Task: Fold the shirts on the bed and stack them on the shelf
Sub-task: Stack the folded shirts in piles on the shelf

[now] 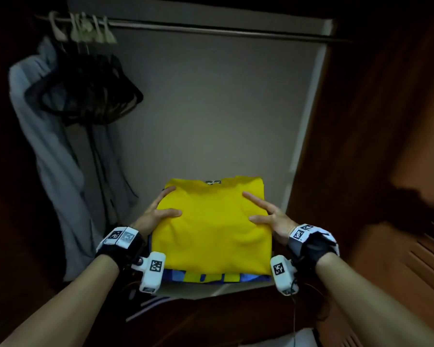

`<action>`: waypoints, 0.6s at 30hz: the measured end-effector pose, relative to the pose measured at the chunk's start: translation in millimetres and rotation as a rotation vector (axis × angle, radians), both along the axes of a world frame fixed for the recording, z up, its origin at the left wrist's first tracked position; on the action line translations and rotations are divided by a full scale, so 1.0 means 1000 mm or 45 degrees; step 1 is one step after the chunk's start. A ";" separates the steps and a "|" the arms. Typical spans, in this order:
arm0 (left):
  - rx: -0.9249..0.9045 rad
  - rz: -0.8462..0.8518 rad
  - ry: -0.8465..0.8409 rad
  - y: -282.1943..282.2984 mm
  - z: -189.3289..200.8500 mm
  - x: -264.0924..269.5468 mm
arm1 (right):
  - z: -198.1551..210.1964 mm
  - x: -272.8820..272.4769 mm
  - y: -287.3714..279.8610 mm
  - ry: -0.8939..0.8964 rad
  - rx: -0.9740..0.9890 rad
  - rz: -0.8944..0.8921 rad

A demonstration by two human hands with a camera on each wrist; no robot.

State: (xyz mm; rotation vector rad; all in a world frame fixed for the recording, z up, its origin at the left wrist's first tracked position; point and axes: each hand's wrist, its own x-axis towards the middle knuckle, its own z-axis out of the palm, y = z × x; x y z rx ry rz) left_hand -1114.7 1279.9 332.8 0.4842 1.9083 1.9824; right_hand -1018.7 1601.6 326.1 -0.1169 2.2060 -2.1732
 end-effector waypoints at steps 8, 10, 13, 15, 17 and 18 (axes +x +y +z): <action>0.011 0.085 -0.027 0.049 -0.041 -0.098 | -0.028 -0.111 0.048 -0.087 -0.049 0.022; -0.013 0.087 -0.034 0.063 -0.061 -0.122 | -0.046 -0.139 0.066 -0.126 -0.038 0.035; -0.021 0.110 -0.070 0.086 -0.098 -0.158 | -0.080 -0.181 0.093 -0.148 0.050 0.062; -0.008 0.135 -0.095 0.101 -0.128 -0.182 | -0.110 -0.208 0.109 -0.169 0.069 0.061; -0.007 0.145 -0.139 0.113 -0.166 -0.205 | -0.146 -0.233 0.121 -0.197 0.064 0.067; -0.020 0.147 -0.154 0.119 -0.186 -0.216 | -0.167 -0.244 0.126 -0.206 0.050 0.067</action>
